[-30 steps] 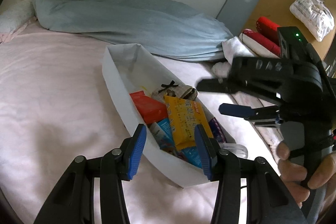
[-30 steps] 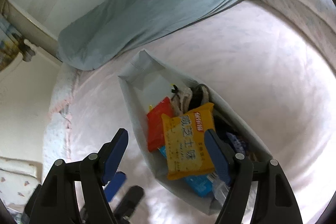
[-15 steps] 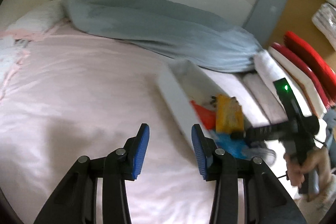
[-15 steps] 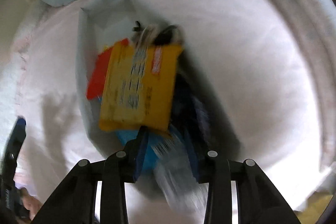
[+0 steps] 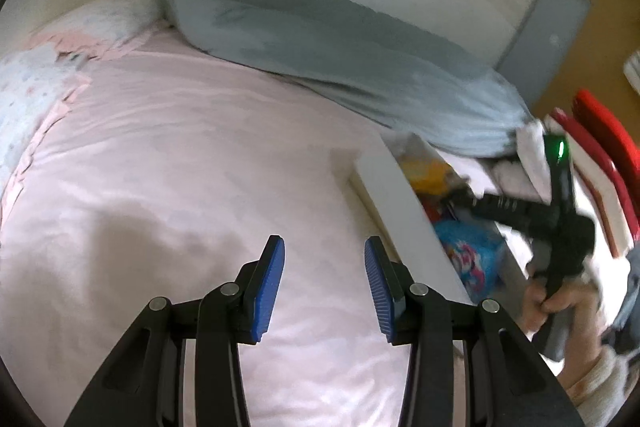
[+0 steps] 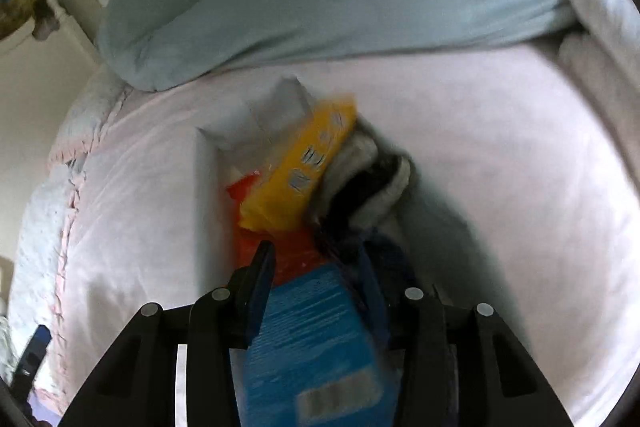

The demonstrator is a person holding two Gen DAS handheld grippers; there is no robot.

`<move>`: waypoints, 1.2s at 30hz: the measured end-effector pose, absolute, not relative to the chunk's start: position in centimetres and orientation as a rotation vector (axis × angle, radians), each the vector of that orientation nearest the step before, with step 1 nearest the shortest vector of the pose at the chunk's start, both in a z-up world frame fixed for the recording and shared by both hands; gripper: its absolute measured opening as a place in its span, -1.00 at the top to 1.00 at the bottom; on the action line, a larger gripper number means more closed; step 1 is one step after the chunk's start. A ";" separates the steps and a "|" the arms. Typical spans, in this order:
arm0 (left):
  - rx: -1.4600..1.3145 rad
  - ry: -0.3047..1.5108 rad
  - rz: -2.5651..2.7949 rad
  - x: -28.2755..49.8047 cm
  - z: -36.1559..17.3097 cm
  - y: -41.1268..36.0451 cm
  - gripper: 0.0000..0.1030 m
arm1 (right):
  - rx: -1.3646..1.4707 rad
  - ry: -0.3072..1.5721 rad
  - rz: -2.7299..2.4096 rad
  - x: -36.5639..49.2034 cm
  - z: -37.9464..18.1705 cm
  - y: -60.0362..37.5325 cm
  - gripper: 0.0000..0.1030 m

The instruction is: Organize objects

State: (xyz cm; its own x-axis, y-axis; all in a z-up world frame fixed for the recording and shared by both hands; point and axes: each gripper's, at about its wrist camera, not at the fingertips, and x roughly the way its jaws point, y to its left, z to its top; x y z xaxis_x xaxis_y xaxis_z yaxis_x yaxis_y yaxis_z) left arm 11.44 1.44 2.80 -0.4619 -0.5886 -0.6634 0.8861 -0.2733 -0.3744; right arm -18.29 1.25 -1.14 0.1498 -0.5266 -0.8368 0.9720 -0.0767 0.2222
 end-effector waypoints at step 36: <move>0.519 1.058 -2.026 8.0 1.0 1.1 0.21 | 1.123 0.839 -1.454 -20.8 -4.4 0.3 0.75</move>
